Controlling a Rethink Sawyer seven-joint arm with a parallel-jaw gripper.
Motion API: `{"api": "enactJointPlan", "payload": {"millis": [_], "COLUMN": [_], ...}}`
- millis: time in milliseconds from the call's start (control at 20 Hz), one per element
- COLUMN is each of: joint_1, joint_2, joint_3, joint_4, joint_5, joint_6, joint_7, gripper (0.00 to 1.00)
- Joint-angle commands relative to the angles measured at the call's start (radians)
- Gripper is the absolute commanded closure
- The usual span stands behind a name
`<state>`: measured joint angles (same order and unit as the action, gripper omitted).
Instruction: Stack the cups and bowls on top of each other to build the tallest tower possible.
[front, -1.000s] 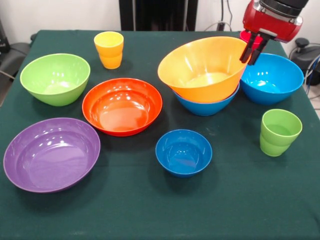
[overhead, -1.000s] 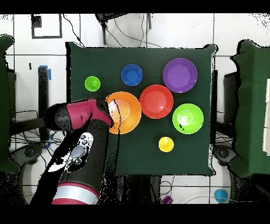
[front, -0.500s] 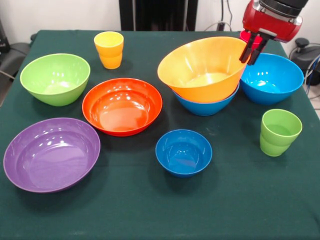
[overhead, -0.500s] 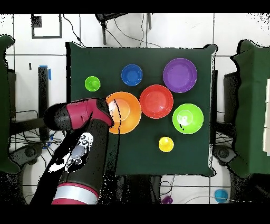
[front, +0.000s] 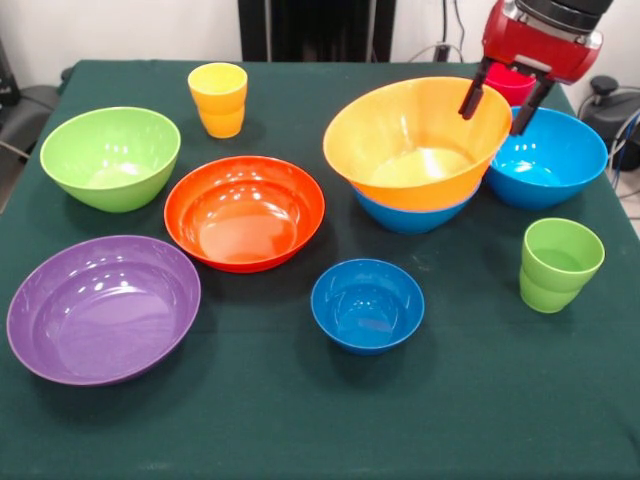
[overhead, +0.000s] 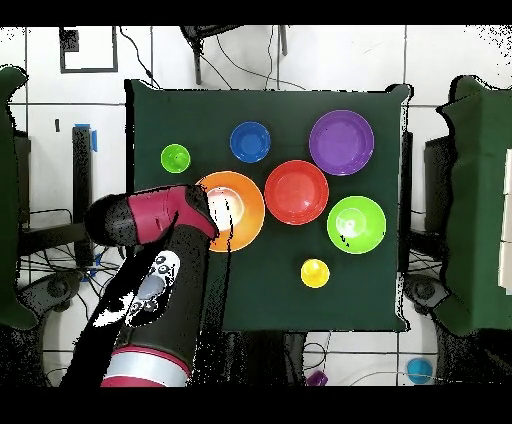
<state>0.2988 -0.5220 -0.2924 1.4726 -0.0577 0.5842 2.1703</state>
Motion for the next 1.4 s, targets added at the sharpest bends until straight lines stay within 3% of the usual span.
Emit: {"api": "enactJointPlan", "payload": {"millis": [50,1400], "joint_1": [-0.02,-0.023], "joint_2": [-0.011,-0.041], "joint_3": [0.07,0.061], "joint_4": [-0.007,-0.012], "joint_5": [0.018,0.009], "joint_6": [0.062,0.11], "joint_7": [0.086,0.079], "gripper": [0.0,0.0]}}
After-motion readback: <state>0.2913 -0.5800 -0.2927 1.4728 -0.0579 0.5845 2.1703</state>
